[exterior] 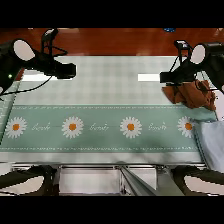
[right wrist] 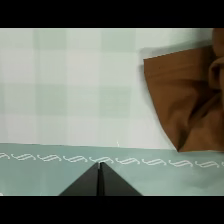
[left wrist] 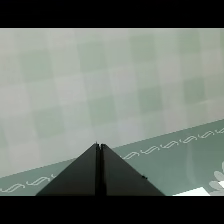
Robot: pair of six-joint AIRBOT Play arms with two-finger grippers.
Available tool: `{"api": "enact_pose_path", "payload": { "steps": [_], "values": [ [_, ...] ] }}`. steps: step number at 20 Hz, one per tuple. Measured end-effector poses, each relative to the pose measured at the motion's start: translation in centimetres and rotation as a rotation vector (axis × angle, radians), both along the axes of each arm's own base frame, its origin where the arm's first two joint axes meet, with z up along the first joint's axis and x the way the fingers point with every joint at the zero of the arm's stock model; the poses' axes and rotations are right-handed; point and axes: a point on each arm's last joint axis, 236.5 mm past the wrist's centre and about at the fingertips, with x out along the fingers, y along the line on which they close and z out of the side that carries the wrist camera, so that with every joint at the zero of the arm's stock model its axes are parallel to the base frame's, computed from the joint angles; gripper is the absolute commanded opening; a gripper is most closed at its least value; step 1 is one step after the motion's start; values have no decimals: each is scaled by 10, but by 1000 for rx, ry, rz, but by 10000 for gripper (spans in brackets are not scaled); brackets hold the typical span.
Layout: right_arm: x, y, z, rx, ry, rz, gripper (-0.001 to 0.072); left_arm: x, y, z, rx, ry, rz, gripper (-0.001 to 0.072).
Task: Fold the shirts.
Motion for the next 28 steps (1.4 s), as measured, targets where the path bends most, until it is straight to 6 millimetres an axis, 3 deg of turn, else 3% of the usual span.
{"api": "enact_pose_path", "payload": {
  "steps": [17,20,23,24,25,26,27,28],
  "values": [
    [1,0,0,0,-3,0,23,2,0,1,-1,-7,2,21],
    [15,1,5,6,-68,1,23,9,-1,2,-6,-34,11,21],
    [43,4,18,17,-198,5,24,18,-1,-1,-9,-53,21,22],
    [54,6,24,24,-253,6,24,21,-1,-3,-10,-57,24,44],
    [65,8,32,32,-309,8,24,22,0,-7,-1,-55,25,149],
    [77,10,41,43,-372,9,24,25,1,-10,6,-57,27,390],
    [88,12,50,54,-431,10,28,26,3,-14,16,-56,27,509],
    [98,15,61,69,-491,10,157,27,7,-18,36,-54,26,509]
  ]
}}
